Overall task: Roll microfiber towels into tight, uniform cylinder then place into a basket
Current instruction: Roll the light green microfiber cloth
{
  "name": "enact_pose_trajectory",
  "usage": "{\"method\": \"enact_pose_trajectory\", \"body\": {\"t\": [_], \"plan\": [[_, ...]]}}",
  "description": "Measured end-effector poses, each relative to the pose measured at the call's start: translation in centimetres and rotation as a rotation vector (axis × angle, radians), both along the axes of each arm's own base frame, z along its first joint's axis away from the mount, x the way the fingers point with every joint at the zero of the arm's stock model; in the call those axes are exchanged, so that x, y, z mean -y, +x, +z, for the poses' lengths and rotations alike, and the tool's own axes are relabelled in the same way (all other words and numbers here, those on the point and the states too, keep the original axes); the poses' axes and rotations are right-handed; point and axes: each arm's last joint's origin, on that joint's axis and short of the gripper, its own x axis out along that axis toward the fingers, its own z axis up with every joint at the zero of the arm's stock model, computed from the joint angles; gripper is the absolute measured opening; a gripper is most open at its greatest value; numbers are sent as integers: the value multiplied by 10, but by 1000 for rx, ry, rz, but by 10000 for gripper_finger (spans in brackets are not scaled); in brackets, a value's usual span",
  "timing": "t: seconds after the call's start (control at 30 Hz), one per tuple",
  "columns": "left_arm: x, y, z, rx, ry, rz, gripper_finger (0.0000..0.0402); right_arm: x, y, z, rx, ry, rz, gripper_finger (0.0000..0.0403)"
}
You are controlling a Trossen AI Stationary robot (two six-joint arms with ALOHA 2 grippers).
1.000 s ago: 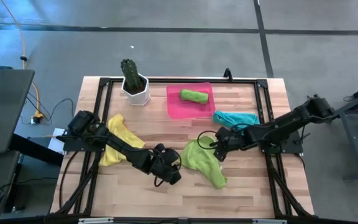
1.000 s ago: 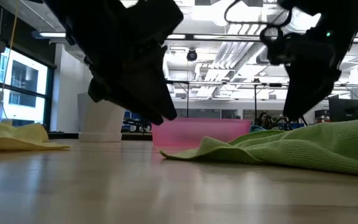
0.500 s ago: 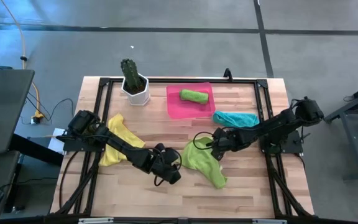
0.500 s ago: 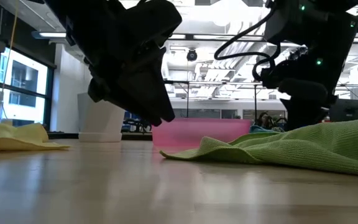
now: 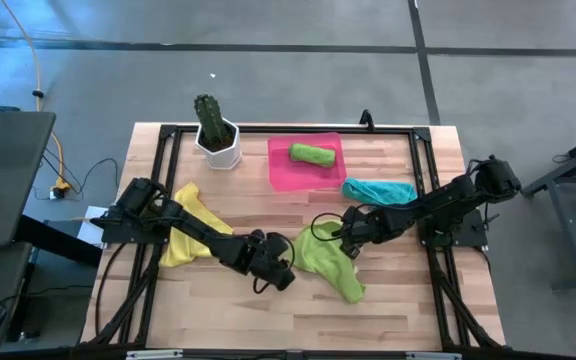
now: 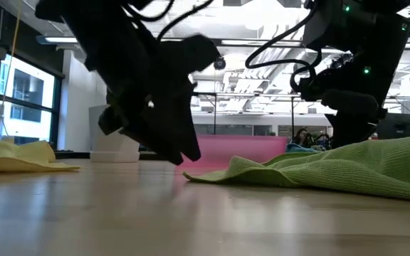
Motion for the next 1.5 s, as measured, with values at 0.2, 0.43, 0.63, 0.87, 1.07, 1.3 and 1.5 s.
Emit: {"method": "enact_pose_trajectory", "body": {"t": [0.2,0.43,0.63,0.87,1.07,1.3,1.5], "plan": [[-18,4,-6,-14,-3,62,159,0,0,0,-2,0,18,10],[-25,8,-11,-21,-11,48,159,0,0,0,-4,-4,33,13],[-21,16,-23,28,-100,58,159,0,1,0,3,-5,38,13],[-16,23,-24,94,-128,39,159,-1,3,1,16,-11,55,14],[-10,21,-25,74,-120,5,143,-1,3,1,18,-11,55,14],[-9,18,-27,39,-100,-36,96,-1,3,1,24,-12,55,14],[-8,18,-28,21,-84,-63,54,-1,4,1,32,-11,55,14]]}}
